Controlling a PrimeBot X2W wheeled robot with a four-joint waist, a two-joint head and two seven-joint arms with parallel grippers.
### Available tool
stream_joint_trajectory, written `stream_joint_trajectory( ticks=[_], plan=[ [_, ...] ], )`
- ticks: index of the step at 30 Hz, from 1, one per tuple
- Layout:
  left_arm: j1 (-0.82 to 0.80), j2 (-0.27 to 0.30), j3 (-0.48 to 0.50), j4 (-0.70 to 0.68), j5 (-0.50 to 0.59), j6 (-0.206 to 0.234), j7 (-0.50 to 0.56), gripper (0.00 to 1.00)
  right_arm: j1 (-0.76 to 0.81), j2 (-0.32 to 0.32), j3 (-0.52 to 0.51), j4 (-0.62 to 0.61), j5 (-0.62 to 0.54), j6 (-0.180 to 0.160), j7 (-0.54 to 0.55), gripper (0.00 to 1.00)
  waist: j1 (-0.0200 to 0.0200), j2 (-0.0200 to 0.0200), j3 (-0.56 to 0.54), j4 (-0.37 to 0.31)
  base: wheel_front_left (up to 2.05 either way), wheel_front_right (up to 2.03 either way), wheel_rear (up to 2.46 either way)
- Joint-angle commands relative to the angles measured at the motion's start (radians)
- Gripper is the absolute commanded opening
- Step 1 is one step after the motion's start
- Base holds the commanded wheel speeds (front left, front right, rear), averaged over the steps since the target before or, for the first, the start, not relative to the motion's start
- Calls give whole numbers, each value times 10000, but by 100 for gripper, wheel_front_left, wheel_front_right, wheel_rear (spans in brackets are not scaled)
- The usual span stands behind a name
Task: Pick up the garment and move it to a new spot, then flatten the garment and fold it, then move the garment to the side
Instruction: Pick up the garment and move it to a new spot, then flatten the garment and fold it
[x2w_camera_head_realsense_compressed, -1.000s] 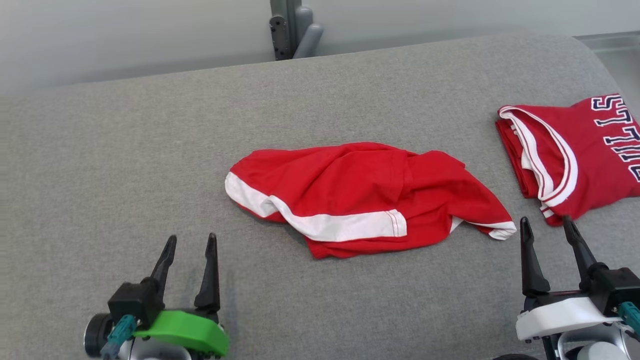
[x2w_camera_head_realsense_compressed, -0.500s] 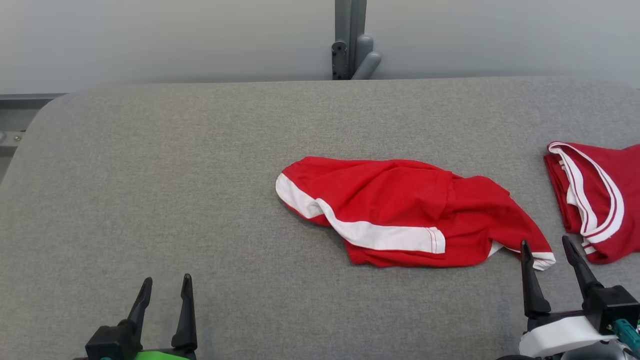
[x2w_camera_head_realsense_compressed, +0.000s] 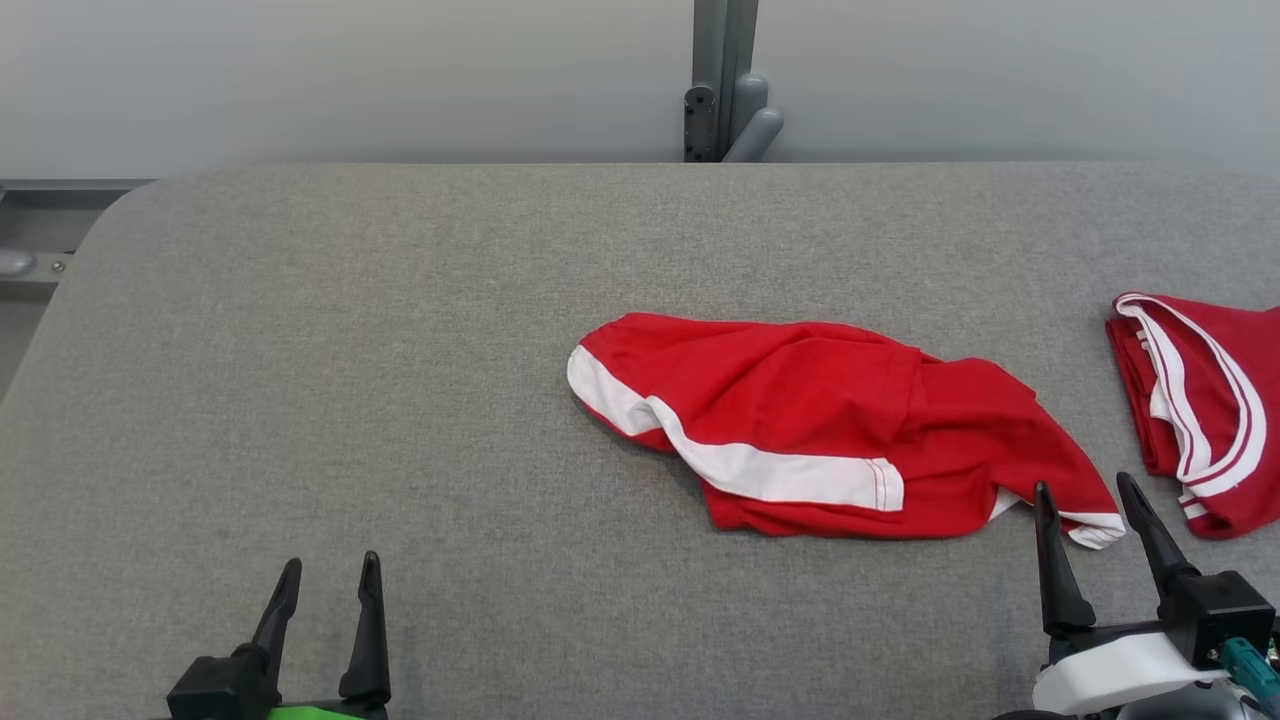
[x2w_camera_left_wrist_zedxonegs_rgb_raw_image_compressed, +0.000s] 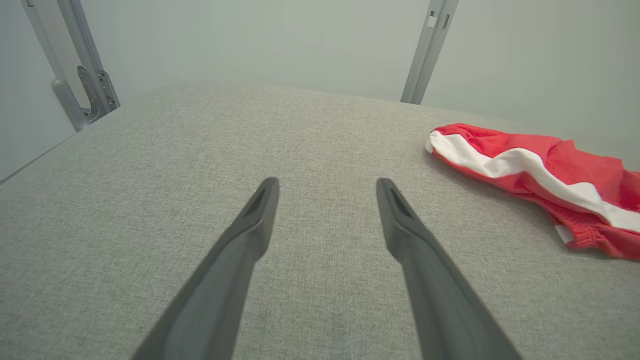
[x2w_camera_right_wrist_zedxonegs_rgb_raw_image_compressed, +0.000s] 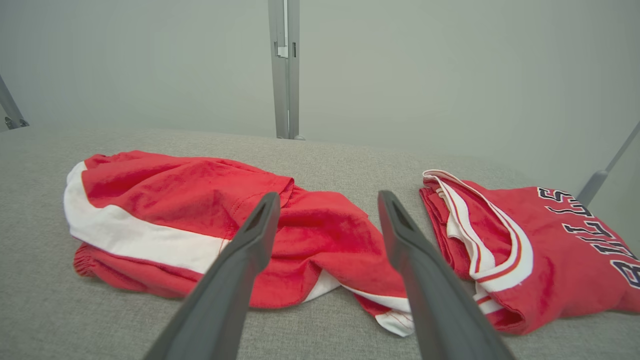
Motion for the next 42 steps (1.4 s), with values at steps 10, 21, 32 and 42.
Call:
stream_joint_trajectory(
  ticks=[10, 21, 32, 42],
  plan=[
    [-39, -249, 389, 122, 392, -296, -28, 100, -89, -61, 53, -4, 27, -15, -29, 100, 0, 0, 3, -102, 0, 0, 0],
    [-185, -421, 626, 179, 546, -448, -29, 100, -159, -61, 176, -36, 77, -15, -29, 100, 0, 0, -7, -357, 0, 0, 0],
    [-925, -508, -141, 366, 715, -566, -27, 100, -362, -63, 306, -142, 161, -15, -29, 100, 0, 0, 280, -865, 0, 0, 0],
    [-2828, -536, -3158, 1308, 194, -630, 754, 100, -689, -22, 368, -200, 232, -15, -29, 100, 0, 0, 869, -1683, 0, 0, 0]
  ],
)
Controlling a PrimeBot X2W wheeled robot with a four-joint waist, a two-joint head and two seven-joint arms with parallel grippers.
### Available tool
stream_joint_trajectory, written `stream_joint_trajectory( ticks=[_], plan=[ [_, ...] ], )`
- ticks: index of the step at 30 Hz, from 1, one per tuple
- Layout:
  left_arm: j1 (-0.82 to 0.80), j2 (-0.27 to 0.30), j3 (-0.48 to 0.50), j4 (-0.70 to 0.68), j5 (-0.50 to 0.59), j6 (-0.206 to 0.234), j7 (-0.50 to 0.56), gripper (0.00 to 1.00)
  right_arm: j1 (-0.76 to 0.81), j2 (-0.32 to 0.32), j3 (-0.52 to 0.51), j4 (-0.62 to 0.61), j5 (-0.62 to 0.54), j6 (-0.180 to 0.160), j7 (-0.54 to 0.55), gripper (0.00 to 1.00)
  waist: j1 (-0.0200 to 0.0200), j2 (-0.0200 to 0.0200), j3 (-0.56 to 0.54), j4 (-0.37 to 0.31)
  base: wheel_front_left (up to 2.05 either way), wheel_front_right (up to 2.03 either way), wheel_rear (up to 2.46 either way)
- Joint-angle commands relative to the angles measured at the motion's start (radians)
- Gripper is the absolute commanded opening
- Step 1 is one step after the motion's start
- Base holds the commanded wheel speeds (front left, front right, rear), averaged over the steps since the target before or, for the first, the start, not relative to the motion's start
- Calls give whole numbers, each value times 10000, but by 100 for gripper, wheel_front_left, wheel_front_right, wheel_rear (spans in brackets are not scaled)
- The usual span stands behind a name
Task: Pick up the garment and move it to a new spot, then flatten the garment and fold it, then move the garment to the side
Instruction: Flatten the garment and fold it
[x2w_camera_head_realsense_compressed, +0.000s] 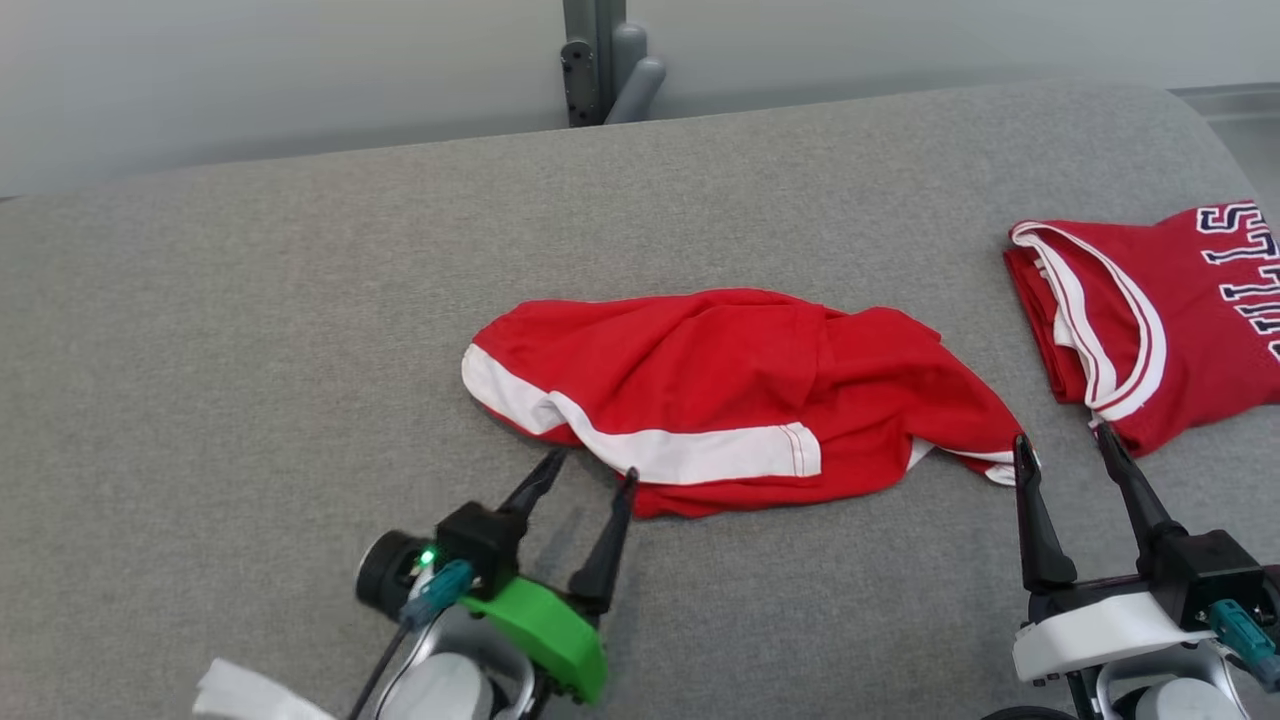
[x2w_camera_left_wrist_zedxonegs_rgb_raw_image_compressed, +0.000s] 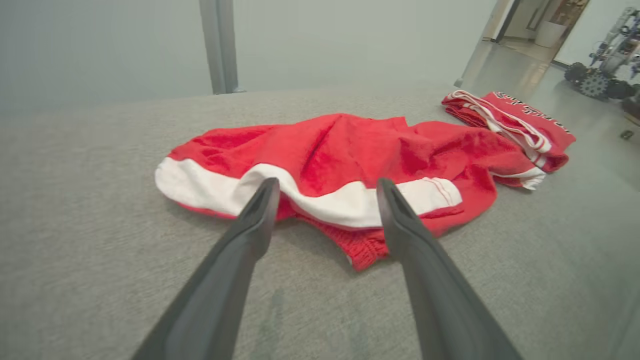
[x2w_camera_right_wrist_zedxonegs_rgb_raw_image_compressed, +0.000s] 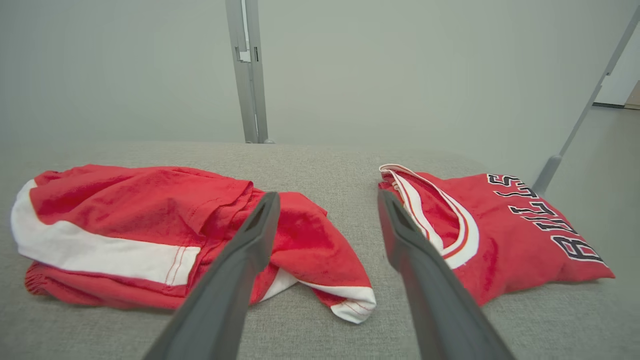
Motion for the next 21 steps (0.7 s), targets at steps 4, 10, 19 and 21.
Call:
stream_joint_trajectory(
  ticks=[4, 10, 19, 21],
  plan=[
    [-987, 27, -1144, 199, -350, -20, 320, 100, -260, 16, 39, -41, 124, -15, -29, 100, 0, 0, 573, -639, 0, 0, 0],
    [-2360, 25, -2394, 555, -817, 206, 871, 100, -541, 40, 150, -32, 220, -15, -29, 100, 0, 0, 1081, -1180, 0, 0, 0],
    [-4305, 29, -3858, 1500, -1394, 1123, 1875, 100, -950, 65, 318, 78, 535, -15, -29, 100, 0, 0, 1717, -2060, 0, 0, 0],
    [-4556, 26, -4059, 1735, -1585, 1310, 1943, 100, -983, 66, 343, 120, 636, -15, -29, 100, 0, 0, 1763, -2221, 0, 0, 0]
  ],
)
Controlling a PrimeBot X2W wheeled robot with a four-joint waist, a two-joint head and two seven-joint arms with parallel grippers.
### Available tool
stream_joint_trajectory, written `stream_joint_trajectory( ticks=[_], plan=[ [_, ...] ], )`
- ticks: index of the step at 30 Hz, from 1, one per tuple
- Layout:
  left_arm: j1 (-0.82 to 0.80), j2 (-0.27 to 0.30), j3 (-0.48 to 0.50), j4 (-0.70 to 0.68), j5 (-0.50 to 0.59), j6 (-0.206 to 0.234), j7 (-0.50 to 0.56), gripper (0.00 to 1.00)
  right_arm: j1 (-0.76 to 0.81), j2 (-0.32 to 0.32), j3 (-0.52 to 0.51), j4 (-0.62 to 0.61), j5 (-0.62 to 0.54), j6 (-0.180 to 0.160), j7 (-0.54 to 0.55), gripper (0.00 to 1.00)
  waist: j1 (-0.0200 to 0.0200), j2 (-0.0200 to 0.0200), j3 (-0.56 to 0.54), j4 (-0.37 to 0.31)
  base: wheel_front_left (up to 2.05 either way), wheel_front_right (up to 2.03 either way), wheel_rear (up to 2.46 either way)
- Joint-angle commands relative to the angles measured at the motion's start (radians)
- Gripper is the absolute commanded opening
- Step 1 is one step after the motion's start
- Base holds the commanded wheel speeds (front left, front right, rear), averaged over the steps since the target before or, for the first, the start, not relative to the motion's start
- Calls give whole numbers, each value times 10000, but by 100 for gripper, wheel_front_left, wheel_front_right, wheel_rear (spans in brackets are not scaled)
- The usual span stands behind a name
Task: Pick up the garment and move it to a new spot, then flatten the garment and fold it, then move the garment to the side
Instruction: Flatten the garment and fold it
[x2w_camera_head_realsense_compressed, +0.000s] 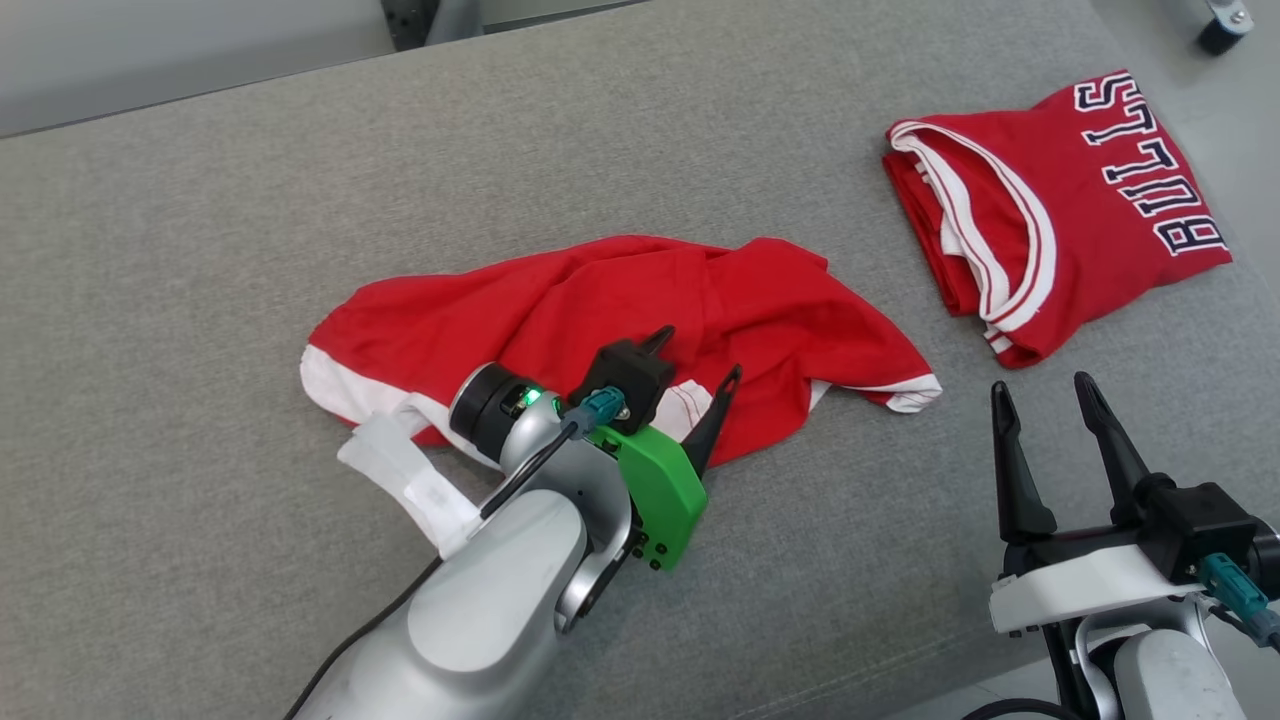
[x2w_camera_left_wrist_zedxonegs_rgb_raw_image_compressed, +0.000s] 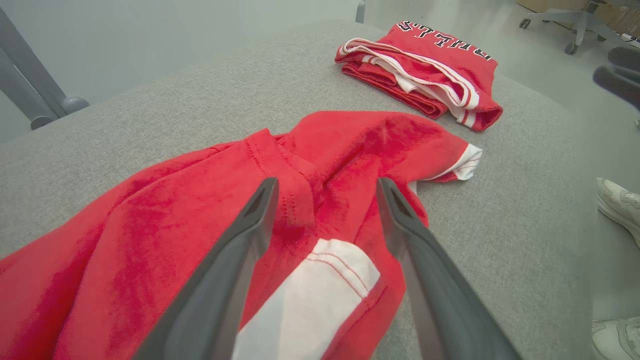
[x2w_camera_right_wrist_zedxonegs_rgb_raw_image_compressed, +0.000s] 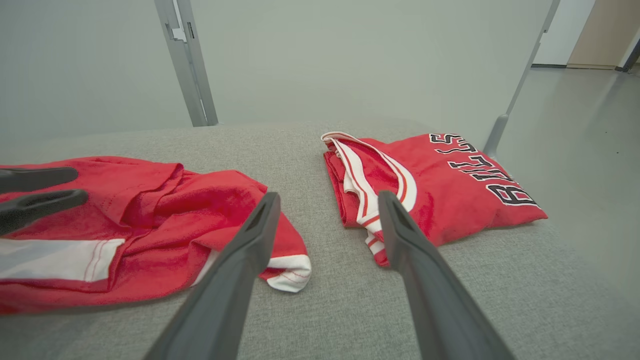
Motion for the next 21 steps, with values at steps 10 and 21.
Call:
stream_joint_trajectory(
  ticks=[10, 21],
  plan=[
    [-846, 49, -490, 1708, -755, 555, -207, 100, -104, 4, 91, 142, 367, -15, -29, 100, 0, 0, 258, -903, 0, 0, 0],
    [-1168, 49, -841, 2510, -1381, 701, -574, 100, -160, 3, 151, 191, 416, -15, -29, 100, 0, 0, 232, -947, 0, 0, 0]
  ],
)
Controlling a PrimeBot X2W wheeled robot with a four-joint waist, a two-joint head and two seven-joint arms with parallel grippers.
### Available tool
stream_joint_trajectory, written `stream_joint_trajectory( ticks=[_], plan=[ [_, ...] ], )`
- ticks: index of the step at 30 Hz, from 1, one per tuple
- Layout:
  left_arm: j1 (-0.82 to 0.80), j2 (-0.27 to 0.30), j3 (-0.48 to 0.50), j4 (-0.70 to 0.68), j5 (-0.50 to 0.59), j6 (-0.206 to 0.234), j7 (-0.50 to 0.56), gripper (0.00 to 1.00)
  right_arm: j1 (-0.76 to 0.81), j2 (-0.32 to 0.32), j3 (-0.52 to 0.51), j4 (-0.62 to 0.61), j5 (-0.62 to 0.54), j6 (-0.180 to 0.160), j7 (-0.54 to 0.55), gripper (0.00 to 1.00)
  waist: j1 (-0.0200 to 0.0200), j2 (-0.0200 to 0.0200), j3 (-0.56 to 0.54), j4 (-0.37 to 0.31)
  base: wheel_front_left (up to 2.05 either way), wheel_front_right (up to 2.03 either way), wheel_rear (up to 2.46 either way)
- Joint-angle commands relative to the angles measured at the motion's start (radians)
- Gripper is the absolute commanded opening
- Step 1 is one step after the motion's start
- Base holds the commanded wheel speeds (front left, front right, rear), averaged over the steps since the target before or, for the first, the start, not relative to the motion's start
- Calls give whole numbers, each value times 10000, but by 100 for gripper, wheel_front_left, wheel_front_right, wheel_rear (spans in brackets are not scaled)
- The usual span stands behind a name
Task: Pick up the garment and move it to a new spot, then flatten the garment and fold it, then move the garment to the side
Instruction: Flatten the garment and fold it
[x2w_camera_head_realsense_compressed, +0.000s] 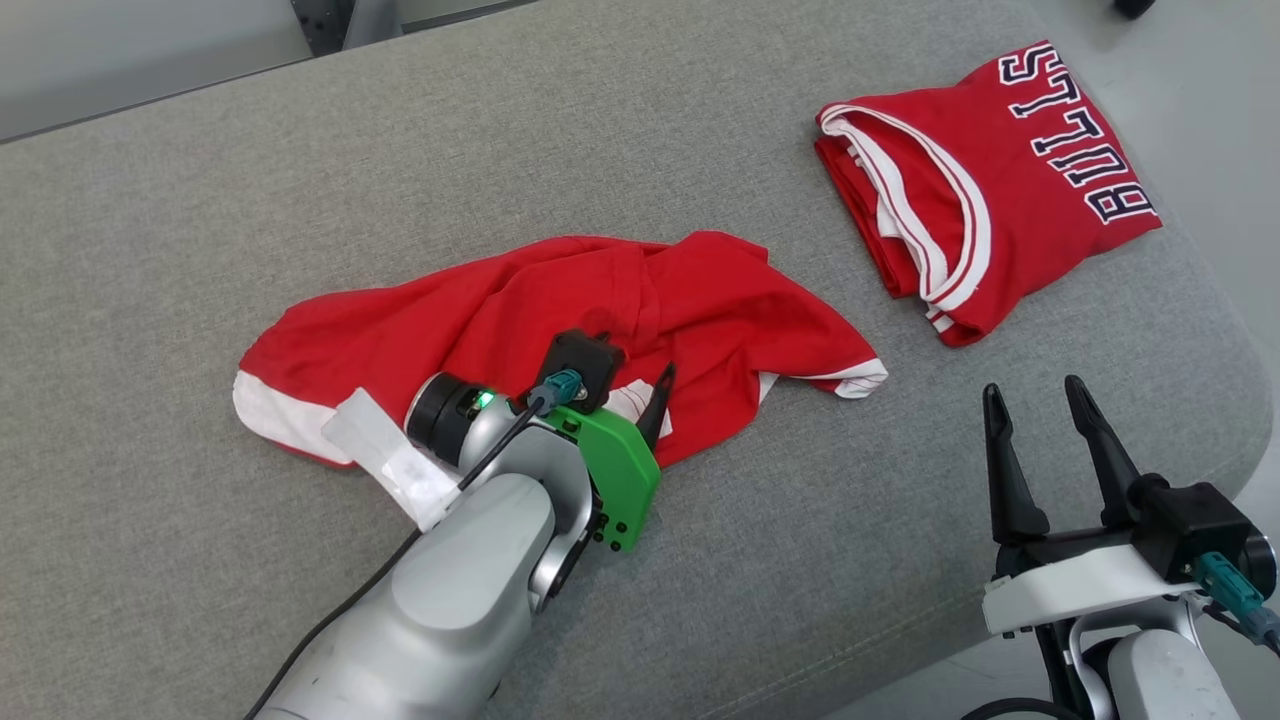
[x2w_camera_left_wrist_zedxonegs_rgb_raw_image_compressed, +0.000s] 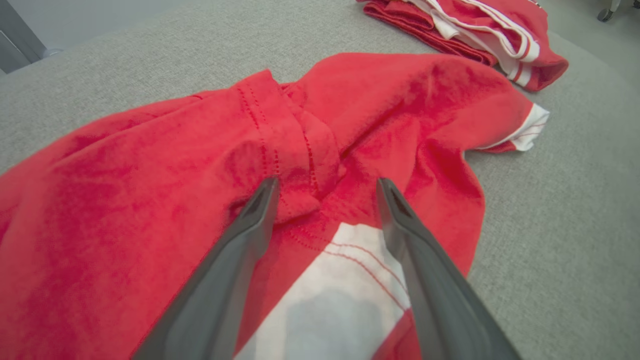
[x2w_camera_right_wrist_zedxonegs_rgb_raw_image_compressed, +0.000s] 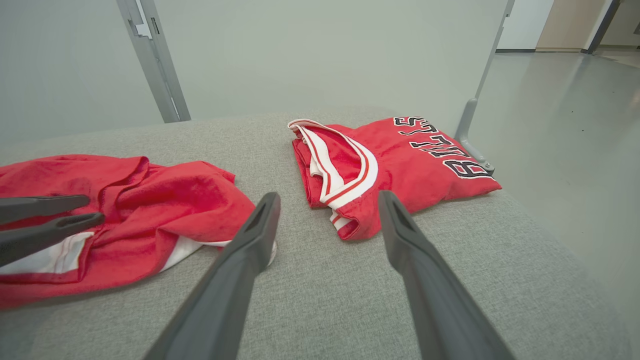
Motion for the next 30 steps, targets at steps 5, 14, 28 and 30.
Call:
stream_joint_trajectory(
  ticks=[5, 14, 28, 30],
  plan=[
    [-279, 48, -203, 291, -203, 93, -167, 45, -132, 0, 30, 33, 71, -15, -29, 100, 0, -1, 23, -23, 0, 0, 0],
    [-594, 48, -561, 816, -465, 176, -443, 26, -162, 0, 63, 91, 184, -15, -29, 100, 0, -1, 151, -138, 0, 0, 0],
    [-836, 50, -829, 1107, -976, 16, -861, 0, -144, 0, -90, 128, 252, -15, -29, 100, 0, -1, 143, 12, 0, 0, 0],
    [-887, 47, -819, 953, -1089, 14, -960, 0, -131, -1, -126, 125, 243, -15, -29, 100, 0, -1, 121, 68, 0, 0, 0]
  ],
)
